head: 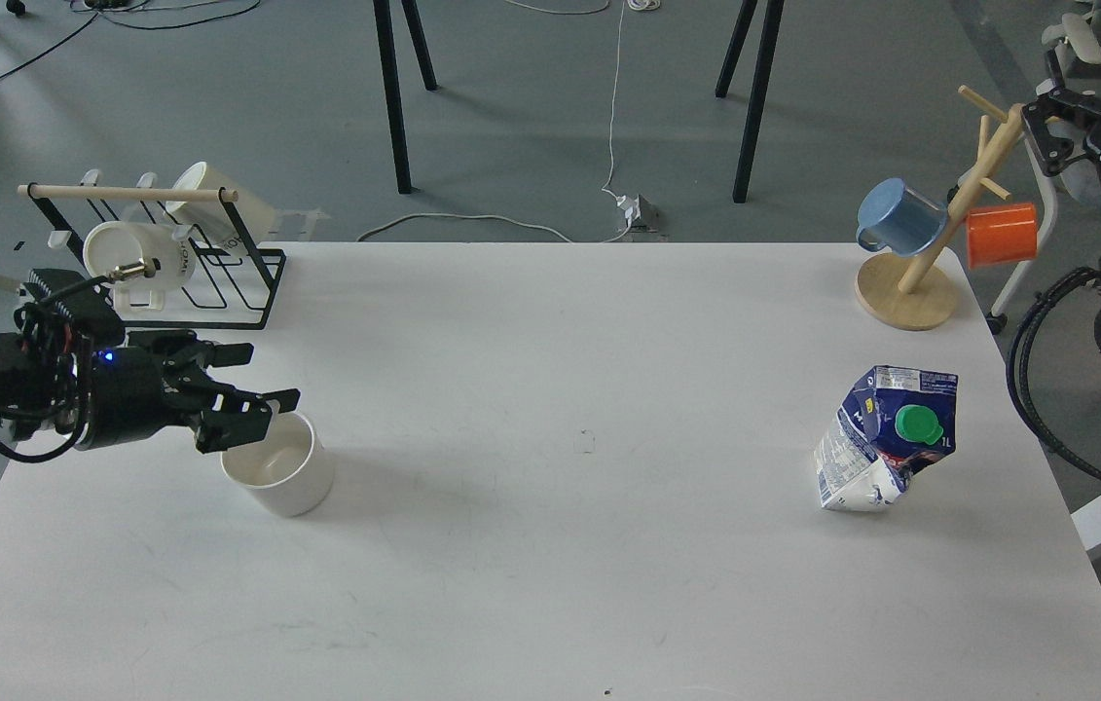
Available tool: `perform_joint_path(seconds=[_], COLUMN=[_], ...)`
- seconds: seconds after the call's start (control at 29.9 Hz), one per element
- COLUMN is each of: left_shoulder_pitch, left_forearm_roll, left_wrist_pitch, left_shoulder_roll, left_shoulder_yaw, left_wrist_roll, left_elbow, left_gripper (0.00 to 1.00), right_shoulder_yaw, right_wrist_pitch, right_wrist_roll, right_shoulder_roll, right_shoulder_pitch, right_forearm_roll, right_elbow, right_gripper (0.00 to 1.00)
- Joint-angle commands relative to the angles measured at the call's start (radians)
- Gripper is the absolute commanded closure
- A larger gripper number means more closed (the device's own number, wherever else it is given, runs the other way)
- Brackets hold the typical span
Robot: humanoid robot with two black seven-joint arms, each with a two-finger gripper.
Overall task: Place cup and milk with both arms
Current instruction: 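Reach the left gripper down toward the white mug's rim, then grasp the white mug with the left gripper and slide it toward the table center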
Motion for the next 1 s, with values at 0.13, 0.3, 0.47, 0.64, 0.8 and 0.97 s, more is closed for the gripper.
perform_joint_path(seconds=[0.13, 0.3, 0.47, 0.64, 0.8, 0.97], left_shoulder_pitch=[0.006, 0.017, 0.012, 0.008, -0.005, -0.112], left_forearm_roll=[0.120, 0.120, 0.118, 0.117, 0.106, 0.045], left_wrist_pitch=[0.039, 0.041, 0.041, 0.041, 0.028, -0.066], left_shoulder_roll=[-0.105, -0.153, -0.160, -0.159, -0.162, -0.243], left_shoulder_yaw=[0.036, 0.091, 0.089, 0.089, 0.074, 0.066], left_wrist_roll=[-0.002, -0.004, -0.007, -0.013, -0.025, -0.025], left_elbow=[0.183, 0.290, 0.303, 0.301, 0.290, 0.263], left_gripper=[0.38, 0.53, 0.79, 0.95, 0.98, 0.99], right_shoulder_yaw=[-0.005, -0.007, -0.007, -0.007, -0.008, -0.008], right_wrist_pitch=[0.000, 0.000, 0.000, 0.000, 0.000, 0.000], right_wrist_roll=[0.003, 0.003, 0.003, 0.005, 0.005, 0.006], right_shoulder_roll=[0.004, 0.003, 0.003, 0.003, 0.003, 0.004], right_shoulder_pitch=[-0.002, 0.000, 0.000, -0.002, -0.002, -0.002], right_forearm_roll=[0.000, 0.000, 0.000, 0.000, 0.000, 0.000], right_elbow=[0.000, -0.003, -0.003, -0.003, -0.003, -0.002], right_gripper=[0.01, 0.01, 0.01, 0.01, 0.01, 0.01])
